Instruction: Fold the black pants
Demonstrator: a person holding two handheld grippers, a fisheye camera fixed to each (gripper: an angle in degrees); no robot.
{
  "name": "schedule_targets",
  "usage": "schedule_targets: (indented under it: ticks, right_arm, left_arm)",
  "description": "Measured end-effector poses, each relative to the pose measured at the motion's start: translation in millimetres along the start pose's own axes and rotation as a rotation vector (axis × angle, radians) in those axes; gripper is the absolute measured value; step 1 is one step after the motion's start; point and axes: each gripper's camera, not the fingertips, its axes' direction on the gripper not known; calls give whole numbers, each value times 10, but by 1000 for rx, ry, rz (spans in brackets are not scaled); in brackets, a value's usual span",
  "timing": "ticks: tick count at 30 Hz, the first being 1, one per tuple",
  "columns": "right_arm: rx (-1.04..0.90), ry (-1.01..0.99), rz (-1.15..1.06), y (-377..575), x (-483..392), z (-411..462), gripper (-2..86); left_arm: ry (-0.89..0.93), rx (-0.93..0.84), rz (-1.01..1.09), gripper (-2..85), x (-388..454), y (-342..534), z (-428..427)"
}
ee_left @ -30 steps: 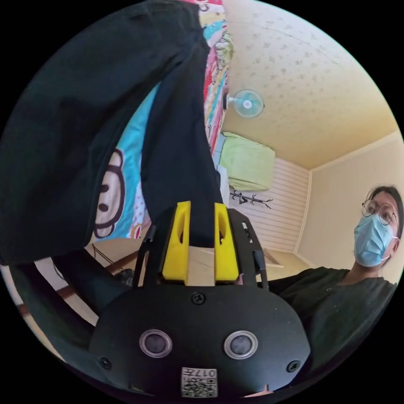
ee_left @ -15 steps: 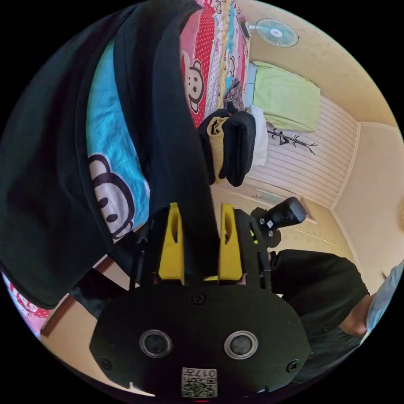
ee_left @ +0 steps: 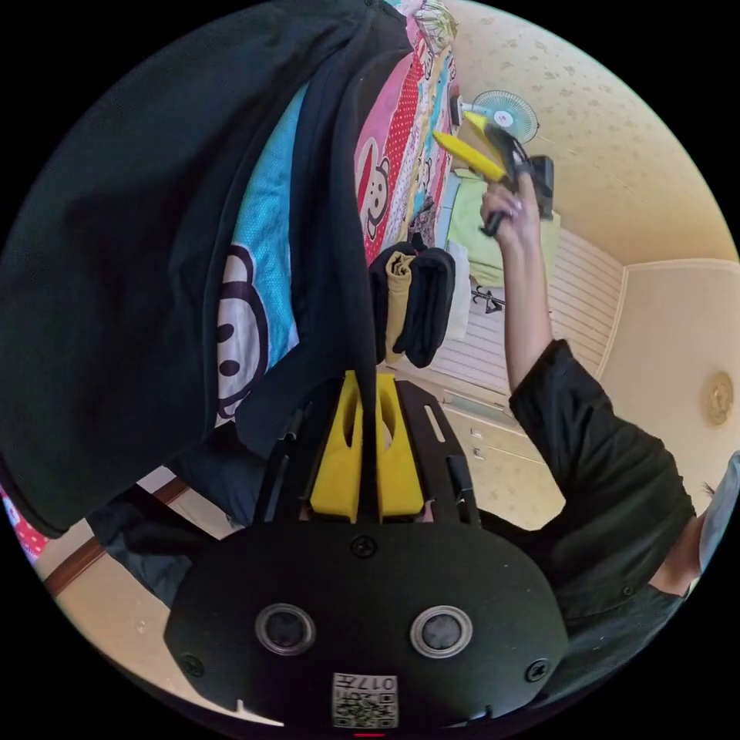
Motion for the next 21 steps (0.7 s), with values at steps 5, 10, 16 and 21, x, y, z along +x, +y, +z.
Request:
schedule_targets:
  ticks: [5, 10, 16, 21]
  right_arm:
    - [-4, 287, 181, -1120, -368, 609, 168]
    - [-45, 603, 110, -1242, -792, 937, 48]
    - [128, 563, -344, -1046, -2049, 1065, 25]
    - [249, 227, -371, -1067, -2772, 1413, 21]
  left_arm:
    - [48, 12, 5, -7, 101, -20, -181]
    - [203, 88, -51, -8, -83, 71, -651]
    - [367, 183, -159, -8, -615, 613, -1406]
    - [466, 283, -242, -8, -1024, 1174, -1994]
